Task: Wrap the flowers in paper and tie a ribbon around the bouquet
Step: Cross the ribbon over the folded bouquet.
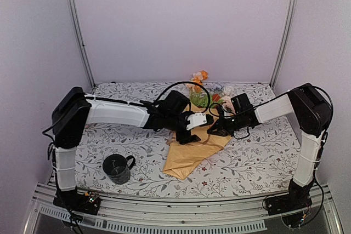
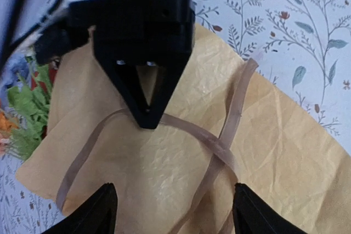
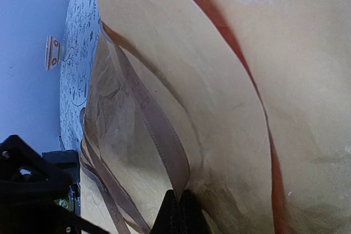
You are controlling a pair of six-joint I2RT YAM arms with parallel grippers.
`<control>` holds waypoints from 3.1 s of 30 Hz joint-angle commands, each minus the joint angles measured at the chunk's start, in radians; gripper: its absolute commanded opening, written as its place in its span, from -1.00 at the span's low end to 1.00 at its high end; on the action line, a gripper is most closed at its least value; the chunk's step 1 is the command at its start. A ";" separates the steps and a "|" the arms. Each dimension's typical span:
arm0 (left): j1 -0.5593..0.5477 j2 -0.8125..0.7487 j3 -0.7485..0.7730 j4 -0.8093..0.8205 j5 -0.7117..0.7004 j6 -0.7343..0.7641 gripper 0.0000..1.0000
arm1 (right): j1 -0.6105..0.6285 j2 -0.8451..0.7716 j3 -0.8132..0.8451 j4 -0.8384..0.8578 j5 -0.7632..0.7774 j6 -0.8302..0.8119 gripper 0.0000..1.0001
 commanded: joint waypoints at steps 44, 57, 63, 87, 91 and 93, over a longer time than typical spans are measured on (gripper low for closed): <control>-0.037 -0.029 -0.005 0.165 -0.077 0.085 -1.00 | 0.028 -0.093 -0.036 -0.039 -0.097 -0.087 -0.97; -0.022 0.012 -0.031 0.328 -0.267 -0.033 -1.00 | 0.074 -0.144 -0.099 -0.044 -0.307 -0.238 -0.56; -0.020 0.076 -0.035 0.335 -0.260 -0.083 -1.00 | 0.076 -0.175 -0.124 -0.080 -0.332 -0.294 -0.40; 0.022 0.083 -0.020 0.268 -0.155 -0.116 -0.23 | 0.041 -0.059 -0.027 -0.153 -0.212 -0.228 -0.88; 0.048 0.035 -0.035 0.216 -0.135 -0.032 0.08 | 0.030 -0.043 -0.013 -0.152 -0.200 -0.220 -0.92; 0.057 0.031 -0.023 0.172 -0.135 -0.008 0.14 | 0.028 -0.035 -0.005 -0.150 -0.206 -0.216 -0.93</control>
